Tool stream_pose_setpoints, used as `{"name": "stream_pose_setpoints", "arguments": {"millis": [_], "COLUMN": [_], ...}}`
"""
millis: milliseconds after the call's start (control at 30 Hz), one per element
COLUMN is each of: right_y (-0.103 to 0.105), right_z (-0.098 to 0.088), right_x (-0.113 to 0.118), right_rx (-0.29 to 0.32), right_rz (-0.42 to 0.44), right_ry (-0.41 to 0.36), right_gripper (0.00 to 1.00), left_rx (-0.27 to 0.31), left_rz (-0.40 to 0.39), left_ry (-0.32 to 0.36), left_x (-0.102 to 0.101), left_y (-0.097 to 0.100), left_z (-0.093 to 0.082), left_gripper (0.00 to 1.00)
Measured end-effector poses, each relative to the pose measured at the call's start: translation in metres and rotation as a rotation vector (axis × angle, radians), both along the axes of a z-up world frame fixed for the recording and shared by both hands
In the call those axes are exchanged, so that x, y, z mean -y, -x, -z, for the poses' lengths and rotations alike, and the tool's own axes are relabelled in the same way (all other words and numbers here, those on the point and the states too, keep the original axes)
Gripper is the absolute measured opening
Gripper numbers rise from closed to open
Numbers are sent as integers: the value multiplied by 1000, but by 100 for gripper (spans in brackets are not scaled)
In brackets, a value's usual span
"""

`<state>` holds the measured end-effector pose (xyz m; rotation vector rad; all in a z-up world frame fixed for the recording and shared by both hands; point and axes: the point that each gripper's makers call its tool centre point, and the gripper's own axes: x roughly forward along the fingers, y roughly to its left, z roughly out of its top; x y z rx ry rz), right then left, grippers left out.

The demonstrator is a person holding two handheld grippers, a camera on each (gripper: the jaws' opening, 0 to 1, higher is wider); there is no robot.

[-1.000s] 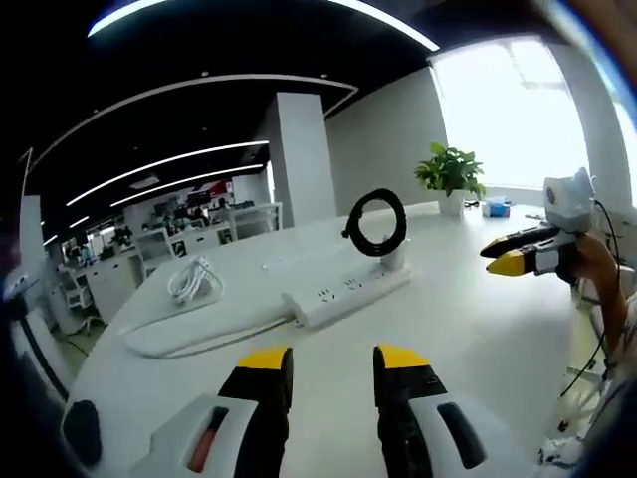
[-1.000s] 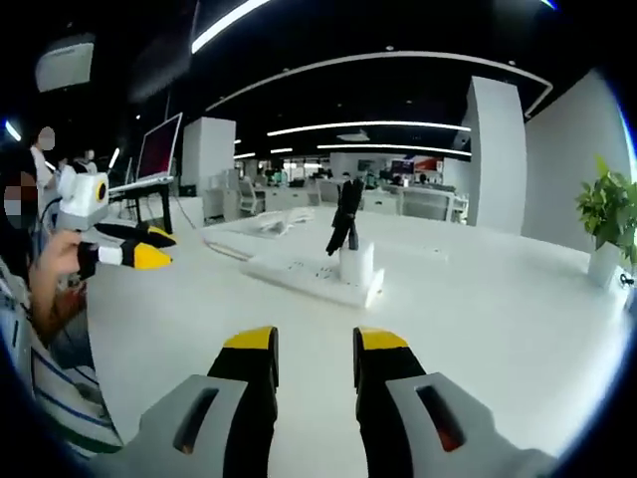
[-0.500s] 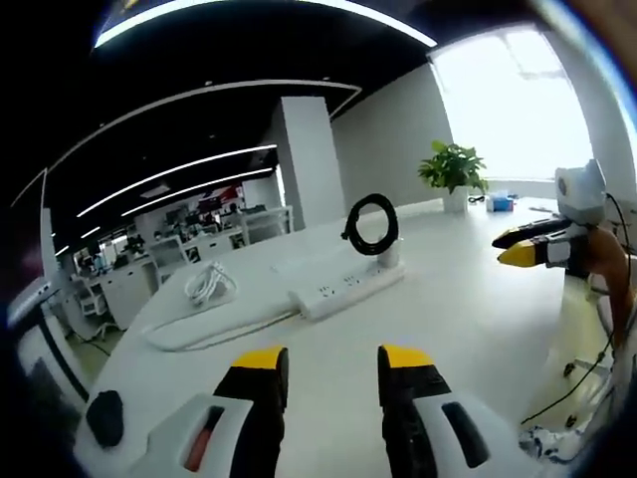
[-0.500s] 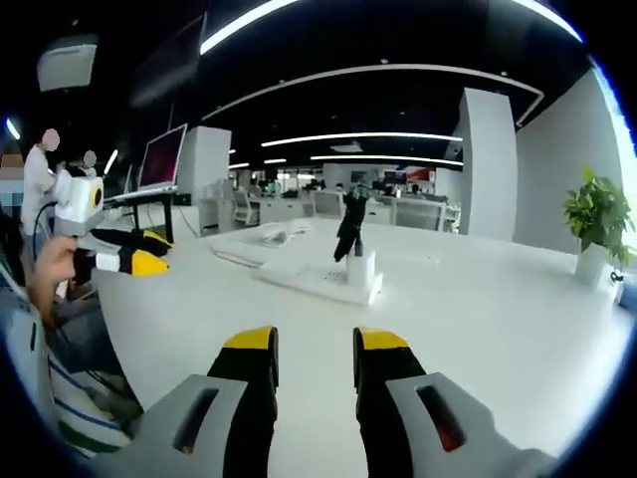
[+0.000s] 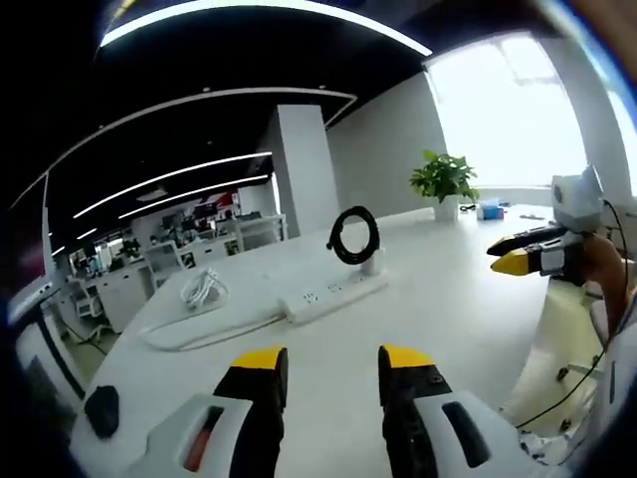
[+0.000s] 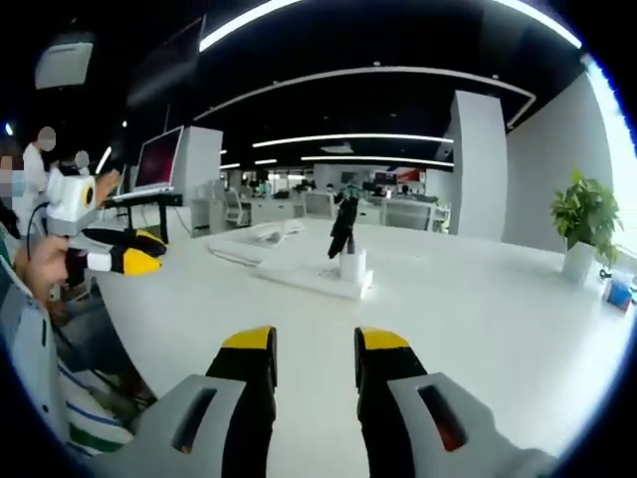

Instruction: Straighten the power strip on the desk, plug the charger into it

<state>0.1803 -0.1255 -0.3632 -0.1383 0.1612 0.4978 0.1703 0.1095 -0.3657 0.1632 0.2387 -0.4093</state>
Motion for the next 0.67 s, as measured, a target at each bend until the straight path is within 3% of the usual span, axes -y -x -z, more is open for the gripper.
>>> {"name": "stream_pose_setpoints", "arguments": {"millis": [233, 667], "right_y": [6, 12], "right_z": [0, 5], "right_x": [6, 14], "right_rx": [4, -7], "right_rz": [23, 61], "right_ry": [15, 41], "right_gripper": [31, 35], "left_rx": [8, -29], "left_rz": [2, -22], "left_ry": [8, 24], "left_x": [3, 0], "left_y": [8, 14], "left_z": [-1, 11], "left_gripper": [38, 40]}}
